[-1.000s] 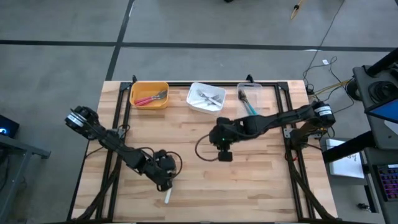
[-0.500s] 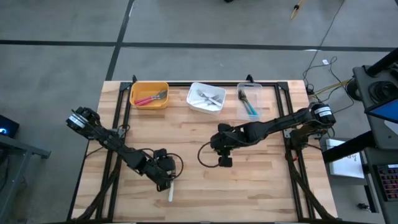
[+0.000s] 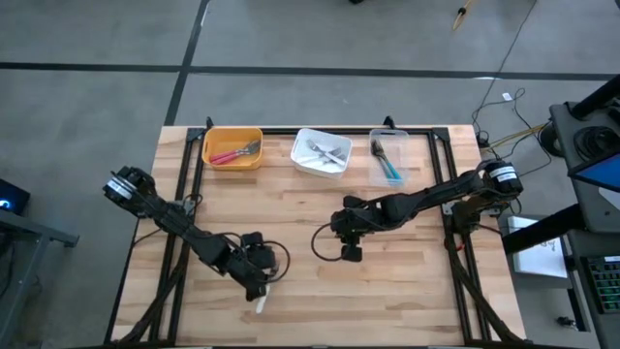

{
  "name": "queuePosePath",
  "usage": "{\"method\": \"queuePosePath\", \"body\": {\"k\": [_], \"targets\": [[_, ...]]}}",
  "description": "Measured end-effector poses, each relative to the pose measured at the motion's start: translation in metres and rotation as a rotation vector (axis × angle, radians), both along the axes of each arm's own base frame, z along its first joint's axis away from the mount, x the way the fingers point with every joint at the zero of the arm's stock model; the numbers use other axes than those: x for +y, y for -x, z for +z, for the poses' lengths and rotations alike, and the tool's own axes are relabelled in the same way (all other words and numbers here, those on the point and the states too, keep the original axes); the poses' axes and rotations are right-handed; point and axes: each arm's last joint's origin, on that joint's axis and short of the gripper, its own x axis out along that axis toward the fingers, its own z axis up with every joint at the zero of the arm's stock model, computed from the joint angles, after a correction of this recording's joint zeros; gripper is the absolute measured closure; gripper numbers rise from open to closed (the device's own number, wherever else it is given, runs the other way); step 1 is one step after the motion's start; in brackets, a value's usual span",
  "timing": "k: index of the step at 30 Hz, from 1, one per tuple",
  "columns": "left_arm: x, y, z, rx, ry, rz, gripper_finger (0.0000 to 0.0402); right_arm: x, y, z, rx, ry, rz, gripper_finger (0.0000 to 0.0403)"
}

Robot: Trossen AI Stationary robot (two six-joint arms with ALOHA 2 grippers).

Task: Sort silverware by color (type)
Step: Put the white fork into the white bin

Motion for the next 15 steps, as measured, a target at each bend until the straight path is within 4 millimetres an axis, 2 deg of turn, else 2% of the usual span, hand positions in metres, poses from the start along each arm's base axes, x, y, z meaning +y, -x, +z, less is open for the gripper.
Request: {"method": "queuePosePath", "body": {"k": [6, 15], "targets": [[0.002, -0.001, 0.004, 0.004, -0.1, -0.013, 0.0189, 0.0, 0.0, -0.001, -0.008, -0.002, -0.001, 0.031], [0.013, 0.002, -0.015, -0.092, -0.084, 0.001, 0.0189, 0.0, -0.001, -0.001, -0.026, -0.004, -0.001, 0.031]]}}
